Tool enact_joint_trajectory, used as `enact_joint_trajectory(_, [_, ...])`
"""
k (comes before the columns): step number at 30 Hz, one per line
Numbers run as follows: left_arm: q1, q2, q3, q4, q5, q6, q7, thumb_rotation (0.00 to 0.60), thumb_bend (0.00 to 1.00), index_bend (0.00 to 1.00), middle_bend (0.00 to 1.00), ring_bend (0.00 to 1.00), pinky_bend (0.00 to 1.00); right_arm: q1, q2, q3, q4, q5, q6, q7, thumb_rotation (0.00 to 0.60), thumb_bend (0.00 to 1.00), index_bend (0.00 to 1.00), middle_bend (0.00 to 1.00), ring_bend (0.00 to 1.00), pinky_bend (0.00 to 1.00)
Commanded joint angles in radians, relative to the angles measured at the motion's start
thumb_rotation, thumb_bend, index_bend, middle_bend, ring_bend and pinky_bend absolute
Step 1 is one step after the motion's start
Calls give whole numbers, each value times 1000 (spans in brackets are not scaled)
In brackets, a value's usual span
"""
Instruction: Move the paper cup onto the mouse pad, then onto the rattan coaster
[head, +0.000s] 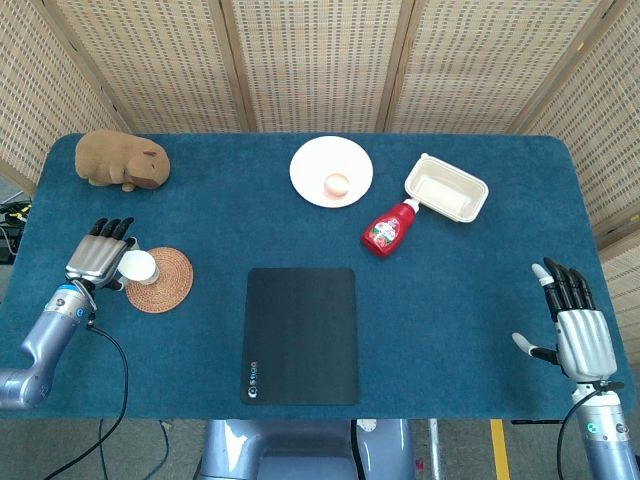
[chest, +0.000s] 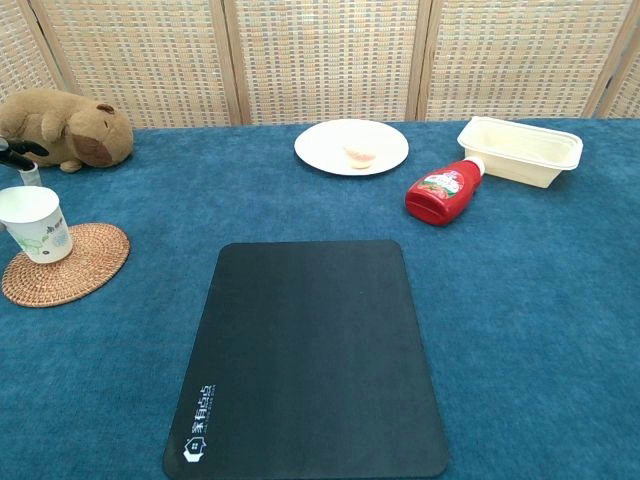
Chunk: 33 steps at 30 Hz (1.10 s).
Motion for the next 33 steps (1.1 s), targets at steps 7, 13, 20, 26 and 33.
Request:
enact_joint_trajectory(7, [15, -15, -26, -8, 27, 1, 9, 600, 307, 356, 0, 0, 0, -2, 2, 2, 0, -2, 3, 7, 600, 48, 0, 0, 0, 0])
enact_joint_trajectory(13, [17, -3, -29, -24, 29, -26, 23, 600, 228, 113, 0, 0, 0, -4, 2, 4, -1, -4, 10, 15, 600, 48, 0, 0, 0, 0])
enact_joint_trajectory(20, [27, 5, -35, -25, 23, -31, 47, 600, 185, 0, 0, 0, 0, -4, 2, 3, -2, -5, 6, 14, 600, 48, 0, 0, 0, 0])
enact_joint_trajectory(26, [66, 23, -71, -60, 63, 46, -19, 600, 181, 0, 0, 0, 0, -3, 0, 4, 0, -3, 3, 11, 600, 48, 0, 0, 0, 0])
enact_joint_trajectory(33, [192, 54, -110, -164, 206, 303, -172, 600, 177, 0, 0, 0, 0, -2, -1, 4, 5, -5, 1, 1, 600, 47, 0, 0, 0, 0])
